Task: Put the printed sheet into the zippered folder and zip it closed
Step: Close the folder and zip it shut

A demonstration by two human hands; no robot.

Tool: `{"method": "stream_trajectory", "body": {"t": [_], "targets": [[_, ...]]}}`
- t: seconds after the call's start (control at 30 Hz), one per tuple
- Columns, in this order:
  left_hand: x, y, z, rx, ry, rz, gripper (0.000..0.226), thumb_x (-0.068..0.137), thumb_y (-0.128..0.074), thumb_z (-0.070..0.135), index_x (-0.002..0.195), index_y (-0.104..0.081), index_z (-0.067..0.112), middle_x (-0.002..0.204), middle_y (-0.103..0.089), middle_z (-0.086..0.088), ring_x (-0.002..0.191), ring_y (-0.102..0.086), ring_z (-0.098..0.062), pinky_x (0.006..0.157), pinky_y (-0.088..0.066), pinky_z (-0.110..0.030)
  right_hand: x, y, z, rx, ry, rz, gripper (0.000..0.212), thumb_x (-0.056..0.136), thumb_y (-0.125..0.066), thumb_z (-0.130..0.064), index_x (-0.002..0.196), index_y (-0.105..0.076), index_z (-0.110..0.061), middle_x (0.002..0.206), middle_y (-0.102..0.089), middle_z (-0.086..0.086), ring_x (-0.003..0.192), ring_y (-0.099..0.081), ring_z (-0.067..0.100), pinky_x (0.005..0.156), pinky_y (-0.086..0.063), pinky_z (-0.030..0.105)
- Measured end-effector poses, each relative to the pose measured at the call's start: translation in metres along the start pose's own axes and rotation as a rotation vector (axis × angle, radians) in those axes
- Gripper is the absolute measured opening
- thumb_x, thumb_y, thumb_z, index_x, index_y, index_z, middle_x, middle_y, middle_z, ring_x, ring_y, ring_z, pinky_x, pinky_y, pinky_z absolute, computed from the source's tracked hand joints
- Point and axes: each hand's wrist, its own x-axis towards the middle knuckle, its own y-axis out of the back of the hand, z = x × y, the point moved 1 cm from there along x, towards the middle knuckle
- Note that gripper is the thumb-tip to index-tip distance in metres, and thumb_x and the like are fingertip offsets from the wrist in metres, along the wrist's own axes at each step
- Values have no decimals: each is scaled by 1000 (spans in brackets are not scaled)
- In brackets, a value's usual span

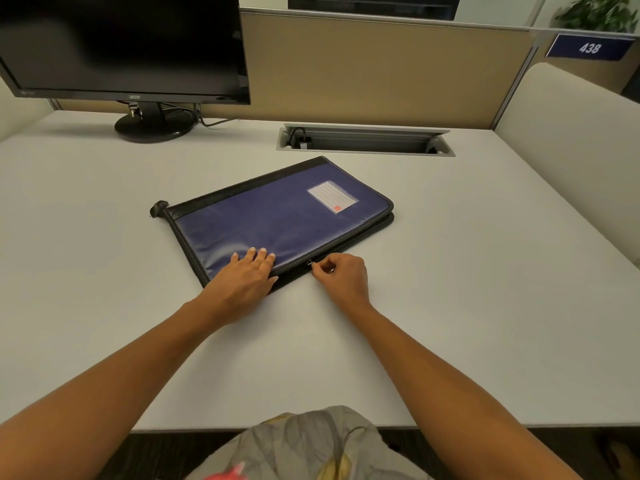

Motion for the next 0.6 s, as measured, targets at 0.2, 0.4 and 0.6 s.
{"method": "stream_trajectory", "body": {"t": [0.2, 0.4, 0.6], "targets": [[-11, -6, -28, -26, -49, 31, 55, 100, -22, 34, 147, -7, 9, 156, -9, -9, 145, -6, -23, 118, -6, -35, 22, 29, 20, -31, -132, 146, 18, 81, -66, -21, 81, -70, -4, 79, -71, 13, 68, -58, 18, 69, -47, 25], [-19, -10, -50, -82, -93, 60, 54, 99, -29, 31, 146, -13, 10, 156, -11, -8, 145, -7, -22, 118, -4, -33, 29, 46, 35, -64, -167, 219, 20, 82, -65, -22, 87, -70, -3, 85, -71, 14, 70, -57, 16, 71, -45, 23], [-20, -9, -70, -95, -119, 67, 55, 98, -31, 30, 146, -11, 12, 156, -10, -4, 145, -5, -18, 117, -2, -31, 27, 49, 38, -71, -163, 225, 20, 82, -65, -23, 86, -71, -4, 85, -72, 14, 76, -64, 24, 70, -46, 25]]}}
